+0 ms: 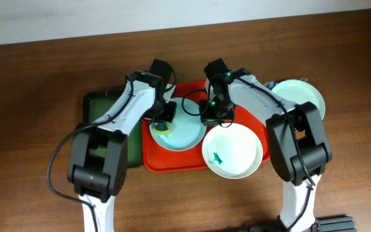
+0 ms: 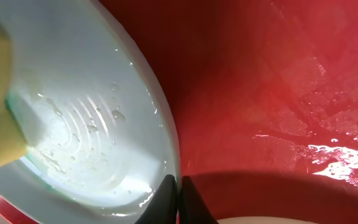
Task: Clean dirty plates on tray and stack at the side
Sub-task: 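Scrub the plate with the sponge while the right gripper holds the rim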
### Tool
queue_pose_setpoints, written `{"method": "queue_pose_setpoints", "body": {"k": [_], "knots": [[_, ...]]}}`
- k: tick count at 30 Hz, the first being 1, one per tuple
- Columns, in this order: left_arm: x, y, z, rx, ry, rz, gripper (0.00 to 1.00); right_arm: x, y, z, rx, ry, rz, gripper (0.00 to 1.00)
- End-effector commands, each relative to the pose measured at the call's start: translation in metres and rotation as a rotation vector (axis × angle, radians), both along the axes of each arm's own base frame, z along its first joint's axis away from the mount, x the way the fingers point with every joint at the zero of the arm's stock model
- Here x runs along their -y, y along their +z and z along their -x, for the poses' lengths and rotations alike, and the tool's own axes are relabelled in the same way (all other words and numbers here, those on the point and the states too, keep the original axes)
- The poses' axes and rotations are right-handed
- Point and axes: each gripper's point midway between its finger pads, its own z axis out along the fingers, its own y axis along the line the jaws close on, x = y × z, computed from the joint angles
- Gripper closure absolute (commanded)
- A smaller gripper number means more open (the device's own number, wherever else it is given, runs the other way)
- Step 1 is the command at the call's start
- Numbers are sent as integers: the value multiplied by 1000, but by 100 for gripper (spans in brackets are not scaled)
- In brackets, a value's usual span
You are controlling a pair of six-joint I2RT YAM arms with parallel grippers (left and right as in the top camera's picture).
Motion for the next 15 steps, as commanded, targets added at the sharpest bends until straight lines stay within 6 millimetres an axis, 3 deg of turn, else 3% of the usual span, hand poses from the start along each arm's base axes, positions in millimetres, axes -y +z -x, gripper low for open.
{"method": "queue_pose_setpoints", "body": {"k": [1,4,7,11,15], "knots": [[-6,-15,0,-12,34,-38,100,0,-2,2,6,17,12,96],[-4,-35,14,-50,39,-8,100,-1,-2,1,10,16,11,96],[14,-35,29,-125,33,111,100,-1,-2,0,12,17,10,96],[49,-3,23,-136,12,304,100,-1,-2,0,12,17,10,96],[59,41,0,-40,-5,345,100,-1,-2,0,13,17,10,96]]}}
